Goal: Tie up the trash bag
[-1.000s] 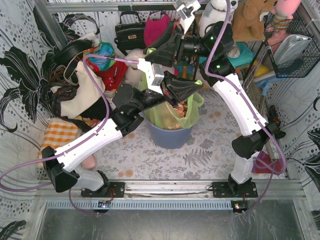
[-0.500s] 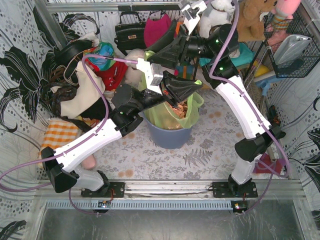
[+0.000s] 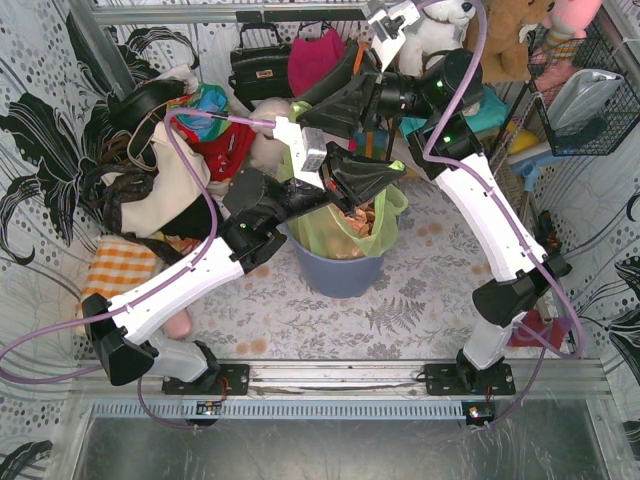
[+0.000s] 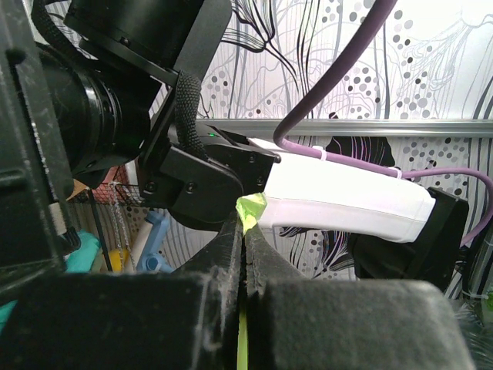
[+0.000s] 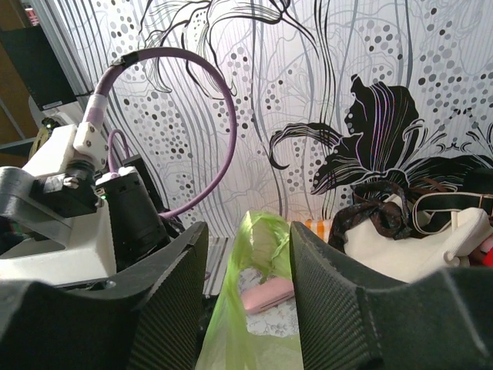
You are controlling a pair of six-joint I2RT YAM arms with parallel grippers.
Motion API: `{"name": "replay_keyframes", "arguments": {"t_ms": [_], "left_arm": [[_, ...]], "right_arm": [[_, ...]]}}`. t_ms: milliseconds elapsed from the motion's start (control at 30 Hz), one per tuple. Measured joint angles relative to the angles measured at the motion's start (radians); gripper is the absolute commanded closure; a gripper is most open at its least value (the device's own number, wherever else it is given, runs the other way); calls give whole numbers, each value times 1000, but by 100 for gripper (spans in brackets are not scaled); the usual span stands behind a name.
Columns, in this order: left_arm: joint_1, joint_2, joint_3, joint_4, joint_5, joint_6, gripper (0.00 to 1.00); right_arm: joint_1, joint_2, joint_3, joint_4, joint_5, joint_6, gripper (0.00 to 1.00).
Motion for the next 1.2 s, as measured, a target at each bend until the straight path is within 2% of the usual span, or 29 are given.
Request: {"name": "replay_keyframes", "arguments": {"t_ms": [133, 400, 533, 833, 1033, 1200], "left_arm": [[0, 0, 0, 0, 0, 0, 94], [0, 0, 0, 0, 0, -2, 94], [0, 0, 0, 0, -1, -2, 94], [0, 0, 45, -37, -56, 43, 95], [0, -2, 71, -37, -98, 69, 94], [0, -17, 45, -17, -140, 77, 95]], "right_arm": [[0, 14, 8, 0, 0, 3, 67], [0, 22, 12, 1, 5, 26, 100], [0, 35, 50, -18, 34, 26, 100], [21, 62, 173, -178, 167, -32, 100], [44, 58, 167, -256, 234, -70, 100], [45, -21, 71, -371, 382, -121, 100]]}}
